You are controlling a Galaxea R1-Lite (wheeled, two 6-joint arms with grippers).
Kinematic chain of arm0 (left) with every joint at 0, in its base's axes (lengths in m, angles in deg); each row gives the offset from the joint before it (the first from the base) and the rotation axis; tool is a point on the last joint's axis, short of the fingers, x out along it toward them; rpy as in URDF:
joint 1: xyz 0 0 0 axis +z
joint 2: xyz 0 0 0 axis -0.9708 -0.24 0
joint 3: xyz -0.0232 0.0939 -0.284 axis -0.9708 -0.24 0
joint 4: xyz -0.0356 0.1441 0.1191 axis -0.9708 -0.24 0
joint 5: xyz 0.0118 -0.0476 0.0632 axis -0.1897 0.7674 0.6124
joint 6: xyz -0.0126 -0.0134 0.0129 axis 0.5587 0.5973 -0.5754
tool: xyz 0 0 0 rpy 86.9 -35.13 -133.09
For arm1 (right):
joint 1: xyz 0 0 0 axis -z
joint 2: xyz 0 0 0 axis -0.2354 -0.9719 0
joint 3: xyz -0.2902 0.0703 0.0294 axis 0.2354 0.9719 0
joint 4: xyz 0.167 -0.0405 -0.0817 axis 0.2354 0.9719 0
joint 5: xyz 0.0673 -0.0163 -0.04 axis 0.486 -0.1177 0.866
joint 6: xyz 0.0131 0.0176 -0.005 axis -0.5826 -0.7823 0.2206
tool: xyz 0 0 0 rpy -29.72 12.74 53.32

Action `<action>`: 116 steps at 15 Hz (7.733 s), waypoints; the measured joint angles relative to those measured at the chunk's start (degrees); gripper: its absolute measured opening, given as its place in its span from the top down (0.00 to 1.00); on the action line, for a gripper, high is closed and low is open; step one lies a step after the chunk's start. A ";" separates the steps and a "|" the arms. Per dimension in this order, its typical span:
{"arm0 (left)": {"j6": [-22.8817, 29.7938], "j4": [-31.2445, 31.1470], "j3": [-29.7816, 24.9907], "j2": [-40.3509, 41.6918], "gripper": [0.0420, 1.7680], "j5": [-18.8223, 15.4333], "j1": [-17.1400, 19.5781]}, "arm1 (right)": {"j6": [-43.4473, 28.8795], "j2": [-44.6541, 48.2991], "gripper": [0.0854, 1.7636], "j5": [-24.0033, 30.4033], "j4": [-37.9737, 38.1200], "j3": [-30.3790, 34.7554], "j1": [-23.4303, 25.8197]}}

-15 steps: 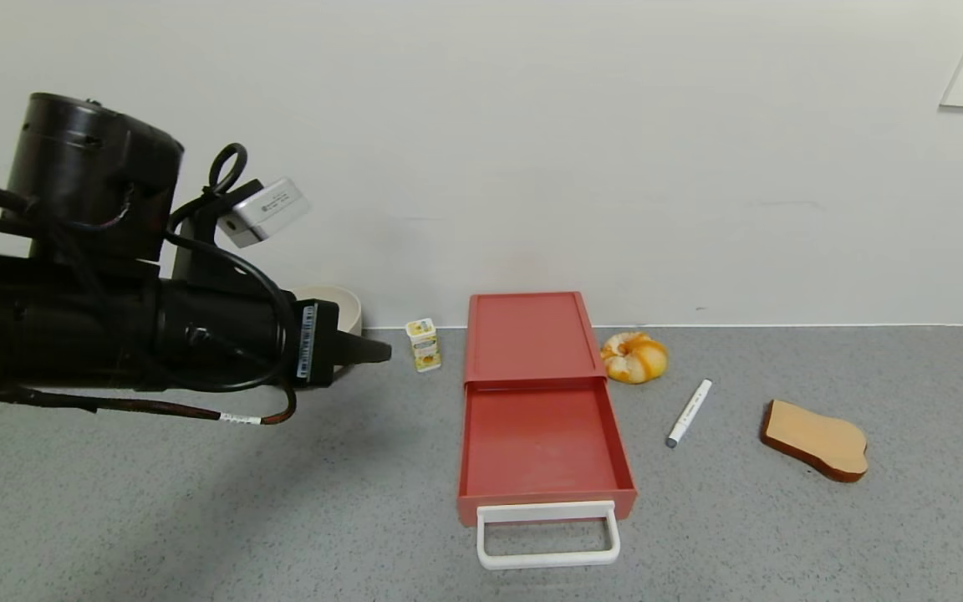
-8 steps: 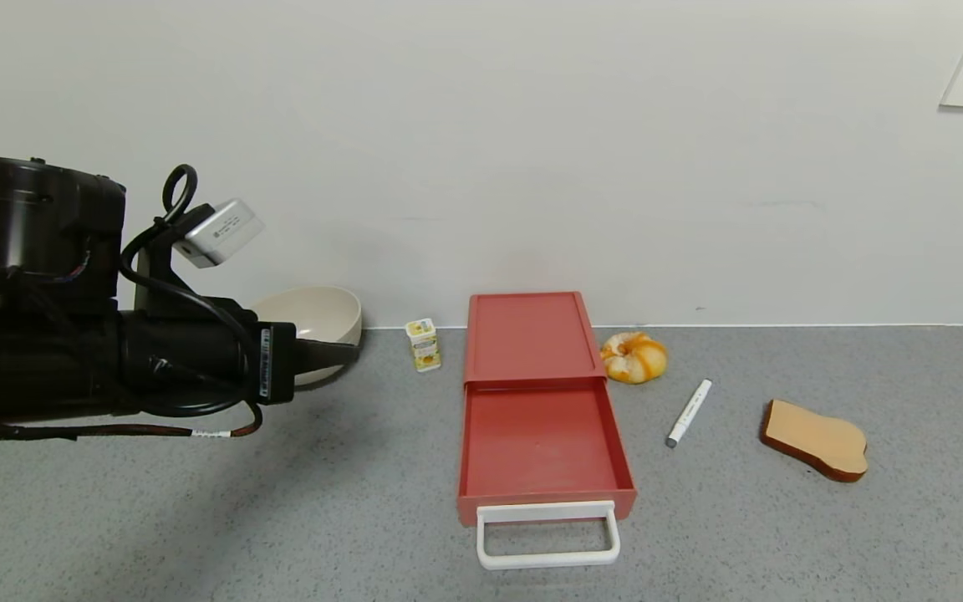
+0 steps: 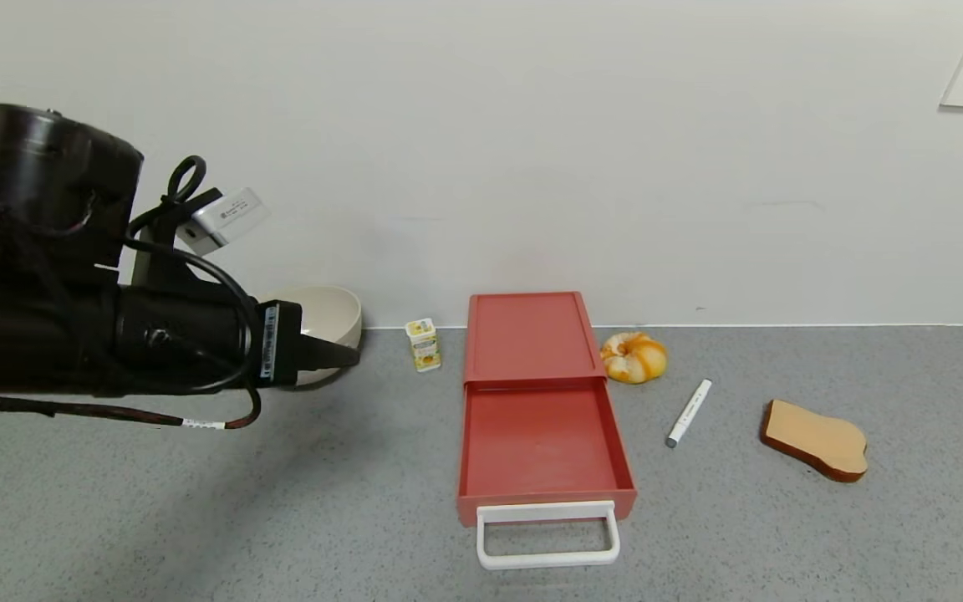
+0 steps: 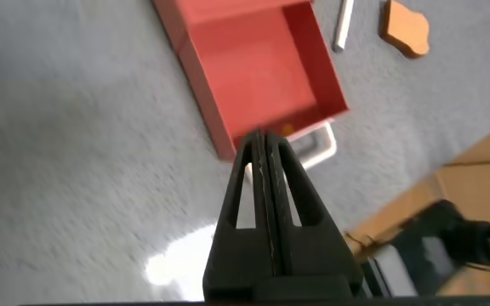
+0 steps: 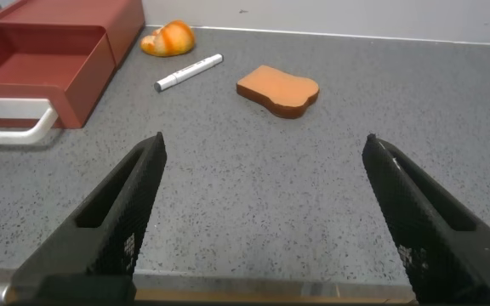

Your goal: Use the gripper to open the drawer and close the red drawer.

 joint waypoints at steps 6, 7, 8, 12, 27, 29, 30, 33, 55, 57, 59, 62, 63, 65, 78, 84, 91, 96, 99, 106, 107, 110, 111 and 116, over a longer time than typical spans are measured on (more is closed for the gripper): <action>17.14 -28.50 26.19 -12.28 0.96 10.72 -11.53 | 0.00 0.00 0.04 0.02 -0.01 0.00 0.00; 19.57 -28.94 27.65 -14.62 0.96 12.76 -14.07 | 0.00 0.00 0.04 0.00 -0.04 0.00 0.00; 21.53 -29.46 28.59 -16.68 0.96 14.12 -16.24 | -0.02 0.00 0.04 0.00 -0.04 0.00 0.00; 27.21 -29.83 30.49 -23.67 0.96 16.24 -22.28 | 0.00 0.00 0.04 0.00 -0.06 0.00 0.00; 38.03 -29.16 27.48 -39.78 0.96 22.46 -29.57 | 0.01 0.00 0.04 0.02 -0.09 0.00 0.00; 38.03 -28.66 27.70 -40.72 0.96 23.28 -29.50 | 0.00 0.00 0.04 0.02 -0.09 0.00 0.00; 38.03 -27.95 27.81 -41.18 0.96 23.59 -29.44 | -0.02 0.00 0.04 0.00 -0.06 0.00 0.00; 37.94 -25.50 28.16 -42.31 0.96 25.92 -29.25 | 0.00 0.00 0.04 0.00 -0.09 0.00 0.00; 29.44 -19.27 37.62 -46.78 0.96 33.54 -24.19 | -0.02 0.00 0.04 0.02 0.02 0.00 -0.04; 28.04 -18.55 38.78 -47.25 0.96 33.50 -23.21 | 0.00 0.00 0.04 0.02 -0.01 0.00 0.02; 26.97 -18.54 39.94 -47.91 0.96 33.56 -22.61 | 0.00 0.00 0.04 0.06 0.00 0.00 0.00; 25.81 -18.22 40.79 -48.63 0.96 33.54 -22.03 | 0.00 0.00 0.04 0.02 0.00 0.00 0.00; 25.25 -17.53 40.98 -48.79 0.96 33.59 -21.87 | 0.00 0.00 0.04 0.02 0.00 0.00 0.00; 23.82 -16.04 41.12 -48.93 0.96 33.72 -21.67 | 0.00 0.00 0.04 0.02 0.00 0.00 0.00; 15.71 -4.85 41.29 -50.62 0.96 35.29 -18.49 | 0.00 0.00 0.04 0.02 0.00 0.00 0.00; 14.17 -3.36 41.09 -51.27 0.96 35.33 -17.24 | -0.02 0.00 0.04 0.00 0.00 0.00 0.00; 13.84 -22.82 40.11 -39.67 0.96 34.47 -18.09 | 0.22 0.00 0.03 0.06 0.05 0.00 0.02; 5.62 -24.66 32.91 -22.11 0.96 28.62 -13.20 | 0.52 0.00 0.03 0.11 0.27 0.00 0.00; 2.04 -21.55 24.88 -12.21 0.96 25.06 -9.70 | 0.52 0.00 0.03 0.13 0.27 0.00 0.00; -7.66 -6.53 3.78 4.49 0.42 8.68 -4.56 | 0.50 0.00 0.03 0.11 0.30 0.00 0.00; -9.70 -3.06 -0.17 7.80 0.37 5.29 -2.82 | 0.50 0.00 0.03 0.09 0.30 0.00 0.00; -12.74 3.73 -10.89 18.60 0.26 0.80 2.76 | 0.45 0.00 0.03 0.09 0.29 0.00 0.00; -13.09 4.61 -13.65 22.13 0.23 0.38 4.71 | 0.45 0.00 0.03 0.09 0.29 0.00 0.00; -13.64 6.06 -21.61 38.06 0.14 0.05 12.51 | 0.43 0.00 0.03 0.09 0.29 0.00 0.00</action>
